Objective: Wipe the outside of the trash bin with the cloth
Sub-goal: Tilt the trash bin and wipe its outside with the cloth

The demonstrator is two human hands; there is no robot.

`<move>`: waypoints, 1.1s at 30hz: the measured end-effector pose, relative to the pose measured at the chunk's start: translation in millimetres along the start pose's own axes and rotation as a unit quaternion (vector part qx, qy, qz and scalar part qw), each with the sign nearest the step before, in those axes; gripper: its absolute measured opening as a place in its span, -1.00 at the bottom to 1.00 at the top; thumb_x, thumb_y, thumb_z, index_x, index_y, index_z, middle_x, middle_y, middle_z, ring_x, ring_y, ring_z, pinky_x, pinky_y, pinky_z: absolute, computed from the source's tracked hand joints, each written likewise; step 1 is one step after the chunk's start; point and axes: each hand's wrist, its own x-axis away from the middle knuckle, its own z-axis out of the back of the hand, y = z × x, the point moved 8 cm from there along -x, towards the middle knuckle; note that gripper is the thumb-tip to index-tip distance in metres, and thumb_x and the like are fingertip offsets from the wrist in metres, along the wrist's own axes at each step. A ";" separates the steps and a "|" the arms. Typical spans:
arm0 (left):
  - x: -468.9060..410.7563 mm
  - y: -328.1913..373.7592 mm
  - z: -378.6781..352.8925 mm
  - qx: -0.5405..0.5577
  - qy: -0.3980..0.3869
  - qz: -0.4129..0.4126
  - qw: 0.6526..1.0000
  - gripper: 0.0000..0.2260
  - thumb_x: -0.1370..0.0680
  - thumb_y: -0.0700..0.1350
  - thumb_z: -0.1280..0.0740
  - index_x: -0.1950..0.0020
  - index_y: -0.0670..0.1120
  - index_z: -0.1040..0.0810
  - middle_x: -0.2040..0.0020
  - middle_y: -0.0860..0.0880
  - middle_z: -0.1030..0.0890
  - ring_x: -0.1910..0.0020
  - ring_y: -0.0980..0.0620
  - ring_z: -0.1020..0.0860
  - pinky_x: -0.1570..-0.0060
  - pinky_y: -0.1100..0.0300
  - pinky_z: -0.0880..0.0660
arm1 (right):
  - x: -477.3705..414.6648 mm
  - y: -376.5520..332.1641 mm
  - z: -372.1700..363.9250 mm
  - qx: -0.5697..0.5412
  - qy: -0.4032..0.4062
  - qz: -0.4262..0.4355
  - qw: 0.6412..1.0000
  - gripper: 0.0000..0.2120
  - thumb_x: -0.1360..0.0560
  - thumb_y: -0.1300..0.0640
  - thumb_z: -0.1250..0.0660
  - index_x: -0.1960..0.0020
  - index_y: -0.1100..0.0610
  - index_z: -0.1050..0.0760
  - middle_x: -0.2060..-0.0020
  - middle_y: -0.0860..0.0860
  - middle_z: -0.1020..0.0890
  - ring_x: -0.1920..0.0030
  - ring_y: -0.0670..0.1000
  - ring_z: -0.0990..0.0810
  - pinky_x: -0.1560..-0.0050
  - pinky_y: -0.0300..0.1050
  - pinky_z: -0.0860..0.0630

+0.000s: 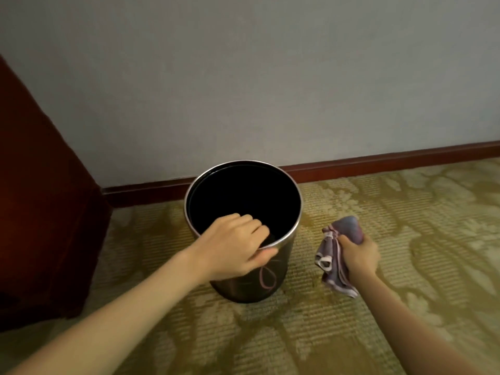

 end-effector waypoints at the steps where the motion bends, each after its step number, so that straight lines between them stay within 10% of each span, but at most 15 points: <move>1: 9.8 -6.6 2.8 -0.021 -0.009 -0.038 0.999 -0.63 -0.57 0.14 -0.12 0.19 -0.09 -0.54 0.29 -0.01 -0.56 0.31 0.01 -0.52 0.32 0.16 -0.42 | 3.1 2.2 -5.0 -0.008 -0.004 -0.011 1.000 -0.69 -0.35 -0.04 -0.39 -0.01 0.12 -0.55 0.09 0.19 -0.63 0.02 0.23 -0.58 -0.03 0.06 -0.48; 14: 31.3 -31.5 4.6 -0.049 0.024 -0.050 0.997 -0.55 -0.58 0.13 -0.18 0.43 -0.09 -0.41 0.50 0.00 -0.46 0.53 0.04 -0.46 0.64 0.14 -0.37 | 31.1 9.9 -38.9 -0.095 -0.030 -0.099 0.990 -0.56 -0.36 -0.03 -0.40 -0.12 0.24 -0.55 0.00 0.26 -0.61 -0.02 0.25 -0.58 -0.07 0.05 -0.51; 33: 90.3 -146.1 67.7 0.068 0.098 0.401 0.908 -0.46 -0.57 0.15 -0.12 0.59 -0.03 -0.24 0.63 0.04 -0.27 0.62 0.06 -0.30 0.52 0.17 -0.18 | 84.9 -91.0 -117.0 -0.203 -0.127 -0.014 0.971 -0.74 -0.35 0.06 -0.40 0.03 0.16 -0.56 0.11 0.16 -0.65 0.10 0.15 -0.63 -0.04 0.08 -0.56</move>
